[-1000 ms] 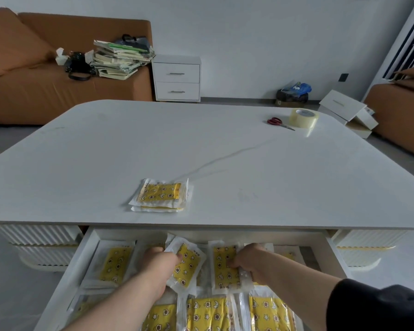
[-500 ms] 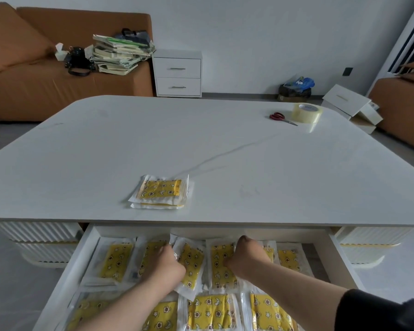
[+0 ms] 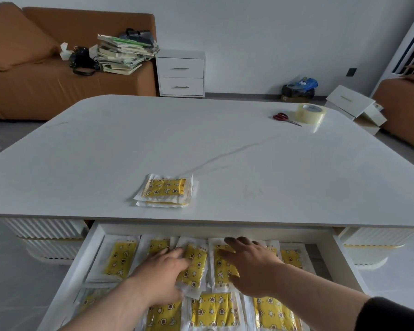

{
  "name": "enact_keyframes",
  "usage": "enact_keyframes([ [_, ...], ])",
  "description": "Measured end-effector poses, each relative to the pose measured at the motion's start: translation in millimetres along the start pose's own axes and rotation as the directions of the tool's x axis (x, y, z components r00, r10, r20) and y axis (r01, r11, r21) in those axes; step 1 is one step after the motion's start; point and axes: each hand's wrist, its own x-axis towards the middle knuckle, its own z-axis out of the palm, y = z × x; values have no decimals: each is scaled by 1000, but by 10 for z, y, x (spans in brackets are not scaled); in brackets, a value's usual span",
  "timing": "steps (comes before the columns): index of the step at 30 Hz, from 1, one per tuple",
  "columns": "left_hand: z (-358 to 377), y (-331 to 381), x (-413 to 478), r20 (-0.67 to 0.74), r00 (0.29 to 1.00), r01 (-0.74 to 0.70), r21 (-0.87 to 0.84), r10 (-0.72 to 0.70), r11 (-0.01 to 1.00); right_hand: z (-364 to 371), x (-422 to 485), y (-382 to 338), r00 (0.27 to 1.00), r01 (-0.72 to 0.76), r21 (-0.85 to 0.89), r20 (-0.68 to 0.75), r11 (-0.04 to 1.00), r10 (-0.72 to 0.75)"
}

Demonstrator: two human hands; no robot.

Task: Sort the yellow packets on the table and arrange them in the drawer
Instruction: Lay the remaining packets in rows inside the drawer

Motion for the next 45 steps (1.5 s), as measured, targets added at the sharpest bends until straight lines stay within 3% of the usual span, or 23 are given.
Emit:
enact_keyframes([
  [9, 76, 105, 112, -55, 997, 60, 99, -55, 993, 191, 84, 32, 1000, -6, -4, 25, 1000, 6],
  [15, 88, 106, 130, -50, 995, 85, 51, -83, 995, 191, 95, 39, 1000, -3, 8, 17, 1000, 3],
  [21, 77, 91, 145, -82, 977, 198, 27, -195, 980, 152, 68, 75, 999, -32, 67, -18, 997, 33],
  [28, 86, 81, 177, -109, 980, 179, 95, -169, 979, 150, 61, 83, 999, -40, 130, 24, 991, 37],
  [37, 98, 62, 177, -75, 994, 85, 57, -80, 995, 133, 63, 72, 1000, -4, 53, -6, 999, 5],
  [45, 114, 38, 210, -90, 991, 100, 33, -97, 994, 168, 85, 102, 1000, -30, 28, 6, 999, 30],
])
